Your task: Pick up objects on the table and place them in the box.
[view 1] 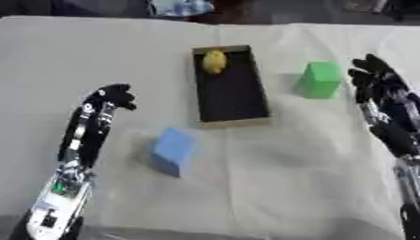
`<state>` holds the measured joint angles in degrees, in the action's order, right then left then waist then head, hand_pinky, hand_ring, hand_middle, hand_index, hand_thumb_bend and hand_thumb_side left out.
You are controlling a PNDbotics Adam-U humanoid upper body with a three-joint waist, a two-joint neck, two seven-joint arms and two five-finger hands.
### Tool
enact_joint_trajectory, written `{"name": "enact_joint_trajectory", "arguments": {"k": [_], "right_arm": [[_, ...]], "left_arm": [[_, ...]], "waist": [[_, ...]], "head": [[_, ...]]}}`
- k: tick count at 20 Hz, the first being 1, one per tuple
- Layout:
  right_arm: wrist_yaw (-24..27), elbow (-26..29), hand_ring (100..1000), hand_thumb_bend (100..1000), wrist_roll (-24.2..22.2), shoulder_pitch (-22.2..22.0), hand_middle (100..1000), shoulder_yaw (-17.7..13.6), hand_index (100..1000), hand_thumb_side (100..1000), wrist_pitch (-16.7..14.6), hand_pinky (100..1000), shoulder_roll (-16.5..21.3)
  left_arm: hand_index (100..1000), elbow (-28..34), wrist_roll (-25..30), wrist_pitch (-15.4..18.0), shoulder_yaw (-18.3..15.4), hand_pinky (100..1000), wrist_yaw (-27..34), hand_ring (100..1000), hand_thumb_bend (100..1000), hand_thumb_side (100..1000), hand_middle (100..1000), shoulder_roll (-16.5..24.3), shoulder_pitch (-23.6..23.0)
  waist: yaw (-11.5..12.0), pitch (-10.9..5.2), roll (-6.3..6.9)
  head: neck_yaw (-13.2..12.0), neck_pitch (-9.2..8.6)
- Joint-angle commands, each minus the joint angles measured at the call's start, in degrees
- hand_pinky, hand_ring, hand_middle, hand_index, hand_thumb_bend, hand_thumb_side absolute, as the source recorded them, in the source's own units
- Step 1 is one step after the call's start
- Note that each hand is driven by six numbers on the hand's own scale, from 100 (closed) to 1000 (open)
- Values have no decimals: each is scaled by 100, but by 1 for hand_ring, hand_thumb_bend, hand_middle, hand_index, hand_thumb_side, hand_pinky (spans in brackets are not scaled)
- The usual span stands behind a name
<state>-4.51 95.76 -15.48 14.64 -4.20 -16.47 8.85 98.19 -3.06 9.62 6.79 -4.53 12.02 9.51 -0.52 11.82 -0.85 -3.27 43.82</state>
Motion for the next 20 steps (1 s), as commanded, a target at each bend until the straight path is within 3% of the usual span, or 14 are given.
{"name": "enact_joint_trajectory", "arguments": {"k": [1,13,16,20], "right_arm": [[-29,143,932,100,-8,64,916,-21,998,519,-4,966,39],[-34,141,933,100,-3,65,915,-27,997,519,-7,965,41],[-36,133,933,100,-6,52,915,-24,997,518,-4,966,42],[-43,118,932,100,-3,49,913,-27,996,519,-6,965,69]], "left_arm": [[757,83,27,10,-4,812,-9,596,100,848,588,36,57],[763,103,123,26,-2,818,-81,604,100,828,596,71,61],[772,171,271,55,-1,823,-184,617,100,757,611,237,113],[800,408,761,123,149,833,-454,655,100,619,656,975,329]], "waist": [[-9,-175,13],[-17,-176,13],[-28,-183,16],[-28,-206,37]], "head": [[-9,30],[-3,30],[-12,30],[-19,30]]}}
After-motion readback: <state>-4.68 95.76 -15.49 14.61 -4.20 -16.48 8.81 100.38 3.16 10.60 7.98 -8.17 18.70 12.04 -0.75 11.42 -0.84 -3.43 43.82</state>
